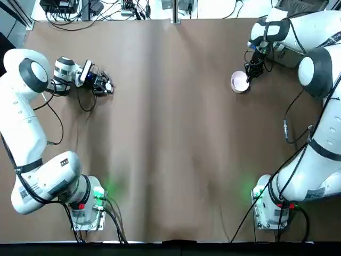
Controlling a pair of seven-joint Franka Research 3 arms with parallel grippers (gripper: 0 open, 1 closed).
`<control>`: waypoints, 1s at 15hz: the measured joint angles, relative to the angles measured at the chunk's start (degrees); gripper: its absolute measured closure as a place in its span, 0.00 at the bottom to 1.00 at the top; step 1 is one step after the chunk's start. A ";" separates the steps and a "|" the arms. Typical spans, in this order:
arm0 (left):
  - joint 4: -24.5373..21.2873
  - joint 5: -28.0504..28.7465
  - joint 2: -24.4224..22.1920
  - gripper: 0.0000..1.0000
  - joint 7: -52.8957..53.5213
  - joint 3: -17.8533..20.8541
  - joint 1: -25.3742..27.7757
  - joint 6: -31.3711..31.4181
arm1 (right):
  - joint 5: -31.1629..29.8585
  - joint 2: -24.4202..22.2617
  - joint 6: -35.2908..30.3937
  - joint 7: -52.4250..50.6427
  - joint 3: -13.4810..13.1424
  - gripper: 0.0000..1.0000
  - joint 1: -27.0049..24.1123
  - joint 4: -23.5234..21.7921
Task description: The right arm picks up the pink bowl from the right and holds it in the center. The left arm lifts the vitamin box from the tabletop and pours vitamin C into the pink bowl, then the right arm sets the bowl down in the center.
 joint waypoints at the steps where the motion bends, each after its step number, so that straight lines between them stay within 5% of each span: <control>1: 0.05 0.00 0.00 0.64 0.05 -0.05 0.00 0.00 | 0.00 0.06 0.00 0.00 0.00 0.86 0.00 -0.09; 12: 3.22 0.08 -3.93 0.64 -4.41 -12.04 0.10 -1.02 | 0.12 0.06 -0.97 0.03 0.04 0.98 0.01 0.17; 15: 3.99 0.10 -5.82 0.64 -10.34 -16.74 0.02 -1.05 | 0.13 0.06 -6.16 2.72 0.05 0.98 0.03 3.20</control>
